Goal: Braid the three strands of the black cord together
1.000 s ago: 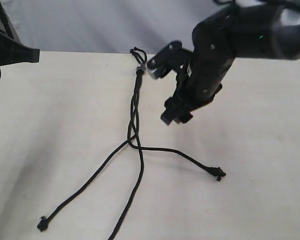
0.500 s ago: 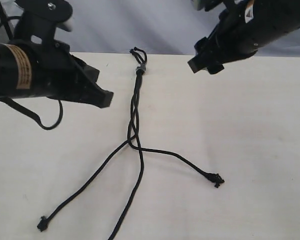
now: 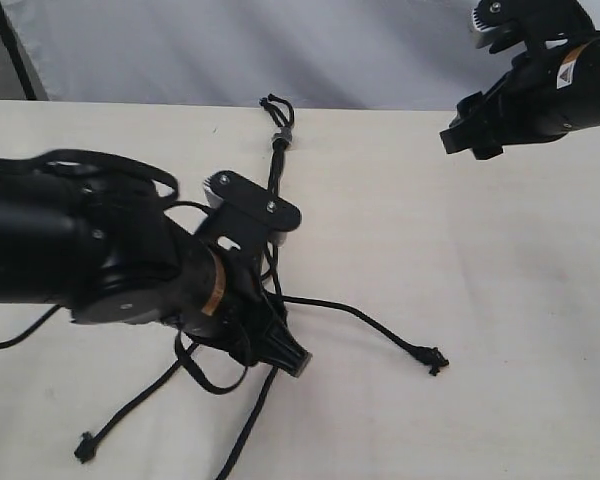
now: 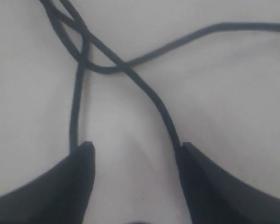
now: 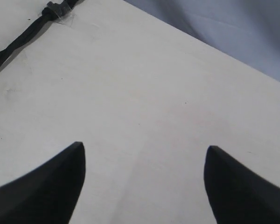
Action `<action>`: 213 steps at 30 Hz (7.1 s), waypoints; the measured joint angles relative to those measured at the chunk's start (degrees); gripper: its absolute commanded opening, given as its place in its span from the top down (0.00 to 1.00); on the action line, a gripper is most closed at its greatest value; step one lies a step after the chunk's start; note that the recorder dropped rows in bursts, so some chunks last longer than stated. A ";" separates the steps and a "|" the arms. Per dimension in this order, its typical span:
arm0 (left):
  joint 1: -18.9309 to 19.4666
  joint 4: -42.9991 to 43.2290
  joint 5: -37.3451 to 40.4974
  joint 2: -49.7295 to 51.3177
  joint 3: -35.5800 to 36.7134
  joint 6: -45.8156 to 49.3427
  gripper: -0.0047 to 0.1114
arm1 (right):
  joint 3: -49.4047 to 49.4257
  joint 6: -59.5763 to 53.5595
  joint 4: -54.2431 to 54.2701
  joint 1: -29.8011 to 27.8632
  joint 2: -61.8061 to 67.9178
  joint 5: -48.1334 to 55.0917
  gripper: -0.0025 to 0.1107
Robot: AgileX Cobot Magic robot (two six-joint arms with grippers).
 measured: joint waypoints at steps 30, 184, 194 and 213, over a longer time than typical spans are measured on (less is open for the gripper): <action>-3.27 -7.02 0.54 13.00 -4.42 5.13 0.96 | 0.00 0.00 1.76 0.00 0.00 -0.34 0.38; 38.53 -1.51 -23.77 -40.89 16.36 18.31 0.96 | -12.01 3.26 -9.42 38.04 20.92 23.84 0.98; 38.53 -1.51 -23.77 -40.89 16.36 18.31 0.96 | -11.89 2.84 -8.19 32.66 30.40 22.32 0.98; 38.53 -1.51 -23.77 -40.89 16.36 18.31 0.96 | -11.87 -20.25 17.91 33.90 22.02 27.69 0.98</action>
